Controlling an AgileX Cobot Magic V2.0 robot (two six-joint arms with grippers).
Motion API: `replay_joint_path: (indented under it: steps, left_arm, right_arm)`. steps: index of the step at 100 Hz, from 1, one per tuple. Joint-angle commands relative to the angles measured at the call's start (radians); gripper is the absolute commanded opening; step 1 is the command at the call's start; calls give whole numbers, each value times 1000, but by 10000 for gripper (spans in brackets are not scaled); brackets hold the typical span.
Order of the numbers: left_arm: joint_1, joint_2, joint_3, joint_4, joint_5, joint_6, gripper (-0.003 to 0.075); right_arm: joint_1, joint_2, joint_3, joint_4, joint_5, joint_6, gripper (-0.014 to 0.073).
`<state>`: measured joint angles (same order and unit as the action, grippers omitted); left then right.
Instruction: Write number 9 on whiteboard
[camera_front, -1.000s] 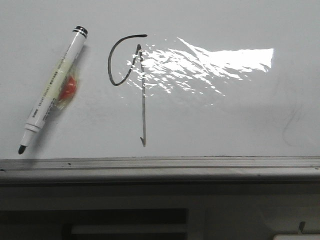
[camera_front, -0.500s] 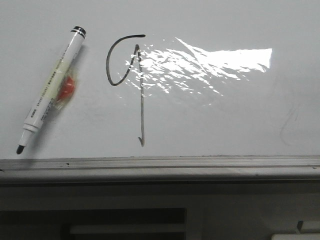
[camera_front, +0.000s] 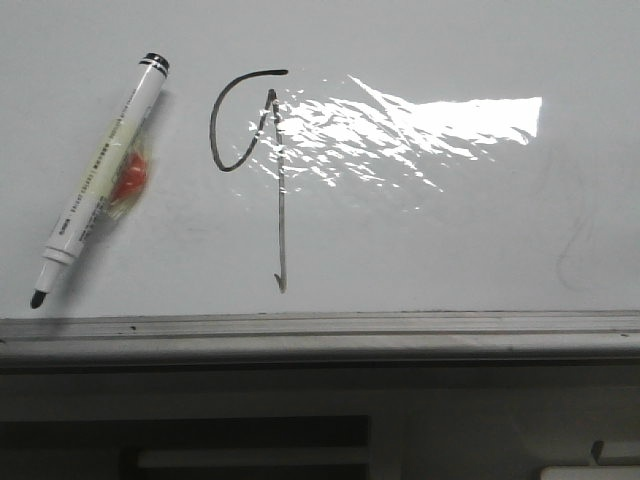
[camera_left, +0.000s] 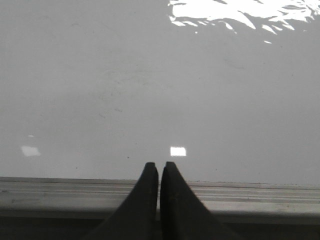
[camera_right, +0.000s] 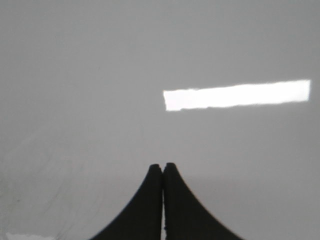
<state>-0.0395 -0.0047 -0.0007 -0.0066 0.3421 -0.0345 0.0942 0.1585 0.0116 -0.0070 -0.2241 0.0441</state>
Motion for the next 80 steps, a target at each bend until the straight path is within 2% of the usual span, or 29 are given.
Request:
replay_joint_path:
  steps: [1,15,33,51,62,80]
  left_arm:
    - [1,-27,19,-7,-41,-8,-20]
    - [1,-27,19,-7,-41,-8,-20]
    - [1,-27,19,-7,-41,-8,-20]
    - [1,-27,19,-7,-41,-8,-20]
    - [1,-27,19,-7,-41,-8,-20]
    - [1,-27,19,-7,-41,-8,-20]
  right_arm:
    - [-45,-20,27,-26,-43,12,-62]
    - [-110,-73,28,-50,50,12,-61]
    - [-171,-189,28,-59,266,12,-62]
    - [-243,-185,28,-61,437,14,-61]
    - [-250,-185,28,-63,535,10,-62]
    - [-250,-185,28,-67,539,7,-62]
